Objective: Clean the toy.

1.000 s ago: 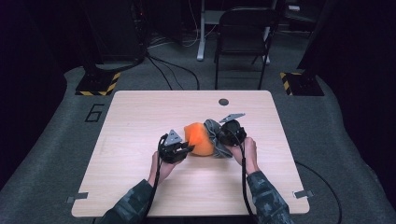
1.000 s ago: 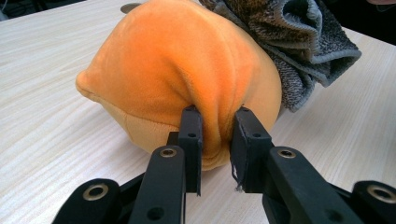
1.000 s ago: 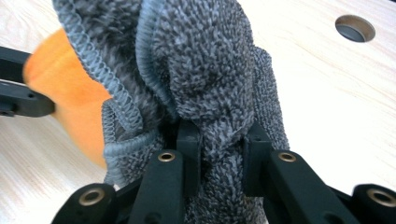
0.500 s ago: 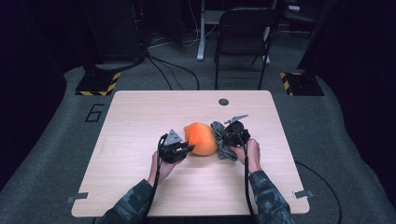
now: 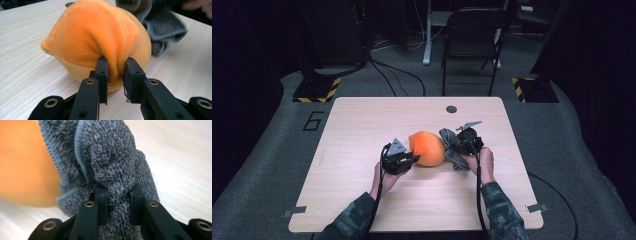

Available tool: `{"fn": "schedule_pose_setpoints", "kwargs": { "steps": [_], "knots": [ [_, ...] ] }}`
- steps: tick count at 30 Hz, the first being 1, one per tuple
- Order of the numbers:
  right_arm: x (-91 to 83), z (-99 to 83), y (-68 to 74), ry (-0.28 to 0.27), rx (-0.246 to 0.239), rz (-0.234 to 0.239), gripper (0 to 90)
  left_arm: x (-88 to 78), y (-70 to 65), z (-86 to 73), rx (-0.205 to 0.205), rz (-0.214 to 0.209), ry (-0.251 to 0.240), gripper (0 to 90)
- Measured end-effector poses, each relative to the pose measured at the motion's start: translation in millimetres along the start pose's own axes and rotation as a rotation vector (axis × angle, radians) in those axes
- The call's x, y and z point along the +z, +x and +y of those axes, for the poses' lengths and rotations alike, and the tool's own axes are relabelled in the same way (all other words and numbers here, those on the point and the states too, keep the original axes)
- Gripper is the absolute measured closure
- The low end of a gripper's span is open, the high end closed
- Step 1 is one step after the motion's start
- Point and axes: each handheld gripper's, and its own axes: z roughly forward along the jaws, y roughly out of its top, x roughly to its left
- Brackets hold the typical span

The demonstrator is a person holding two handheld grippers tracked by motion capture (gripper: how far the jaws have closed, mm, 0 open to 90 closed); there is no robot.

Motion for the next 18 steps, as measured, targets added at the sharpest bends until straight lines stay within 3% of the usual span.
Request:
{"fn": "schedule_pose_setpoints", "kwargs": {
  "steps": [4,8,12,18],
  "knots": [
    [-19.3,11.6,17.0,-0.082,-0.031,0.068,74.6,-0.1,0.9,-0.1,0.002,0.0,0.002,74.5],
    [-5.3,12.5,38.9,-0.049,-0.086,0.067,74.8,0.0,1.3,-0.7,-0.006,-0.006,0.008,72.2],
    [2.3,9.5,38.2,-0.065,-0.07,0.072,75.0,-1.6,3.2,-0.4,-0.008,-0.003,0.002,67.8],
    [4.8,10.0,36.4,-0.077,-0.067,0.064,75.1,-1.6,0.5,0.9,0.028,0.04,0.024,50.5]
  ]
}}
